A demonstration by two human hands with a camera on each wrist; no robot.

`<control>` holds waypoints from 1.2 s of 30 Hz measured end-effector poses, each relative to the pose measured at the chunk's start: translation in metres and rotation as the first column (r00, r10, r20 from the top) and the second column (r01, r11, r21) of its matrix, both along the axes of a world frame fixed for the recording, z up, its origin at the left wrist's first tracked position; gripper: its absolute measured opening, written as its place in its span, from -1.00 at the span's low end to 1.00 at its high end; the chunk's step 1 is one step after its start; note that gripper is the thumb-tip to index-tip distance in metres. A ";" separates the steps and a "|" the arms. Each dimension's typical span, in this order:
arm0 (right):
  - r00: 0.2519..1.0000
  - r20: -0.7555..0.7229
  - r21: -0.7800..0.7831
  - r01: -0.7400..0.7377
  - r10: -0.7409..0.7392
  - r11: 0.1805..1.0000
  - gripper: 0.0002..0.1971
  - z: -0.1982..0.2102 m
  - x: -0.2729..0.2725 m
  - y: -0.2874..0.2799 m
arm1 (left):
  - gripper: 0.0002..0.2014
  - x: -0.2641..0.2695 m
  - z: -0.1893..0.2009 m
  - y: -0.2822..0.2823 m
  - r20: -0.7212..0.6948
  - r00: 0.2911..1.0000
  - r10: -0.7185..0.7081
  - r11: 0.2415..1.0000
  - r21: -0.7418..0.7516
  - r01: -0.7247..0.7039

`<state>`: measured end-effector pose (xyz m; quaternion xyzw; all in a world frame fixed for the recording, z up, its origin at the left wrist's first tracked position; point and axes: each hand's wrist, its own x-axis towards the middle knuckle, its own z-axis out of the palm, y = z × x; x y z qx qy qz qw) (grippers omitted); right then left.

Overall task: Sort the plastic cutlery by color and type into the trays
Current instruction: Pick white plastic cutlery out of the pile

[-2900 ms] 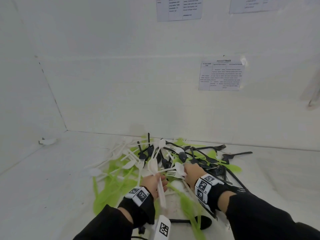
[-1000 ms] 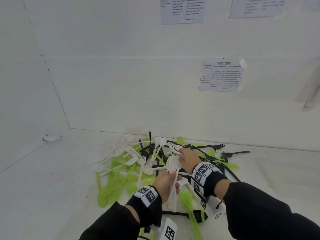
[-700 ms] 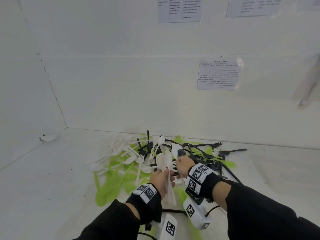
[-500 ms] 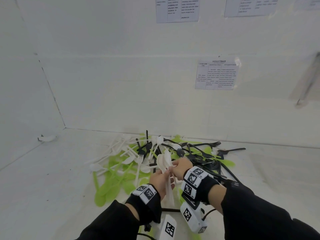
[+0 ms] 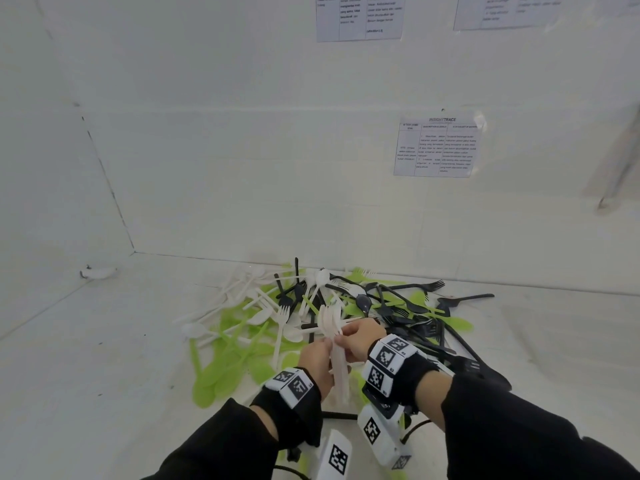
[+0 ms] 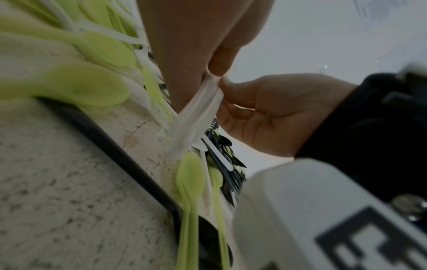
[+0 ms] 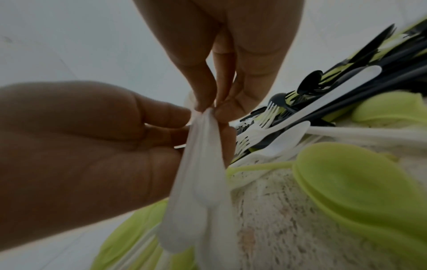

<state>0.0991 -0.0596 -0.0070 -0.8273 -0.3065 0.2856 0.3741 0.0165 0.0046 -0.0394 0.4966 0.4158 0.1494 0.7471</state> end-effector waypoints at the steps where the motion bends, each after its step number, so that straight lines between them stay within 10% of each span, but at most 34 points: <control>1: 1.000 -0.011 -0.006 -0.017 0.017 1.000 -0.86 0.000 -0.001 -0.001 | -0.71 -0.001 0.001 0.000 -0.005 1.000 0.002 1.000 -0.020 -0.002; 12: 0.982 -0.012 0.011 -0.188 0.189 0.982 -0.74 -0.003 0.000 0.003 | -0.70 -0.009 0.006 0.006 0.064 0.998 0.001 0.997 -0.075 0.004; 17: 0.924 0.331 -0.244 -0.114 0.193 0.963 -0.69 0.003 0.028 0.009 | -0.80 -0.016 0.012 0.019 0.052 0.994 0.092 0.996 -0.010 -0.092; 28: 0.656 0.385 -0.710 -0.239 0.649 0.662 -0.72 -0.020 0.030 0.020 | -0.74 -0.037 0.007 0.037 0.017 0.970 0.244 0.970 -0.017 -0.244; 36: 0.846 0.494 -0.216 -0.104 0.201 0.971 -0.66 0.017 0.059 0.005 | -0.76 -0.034 0.014 0.036 0.048 0.956 0.290 0.957 -0.019 -0.290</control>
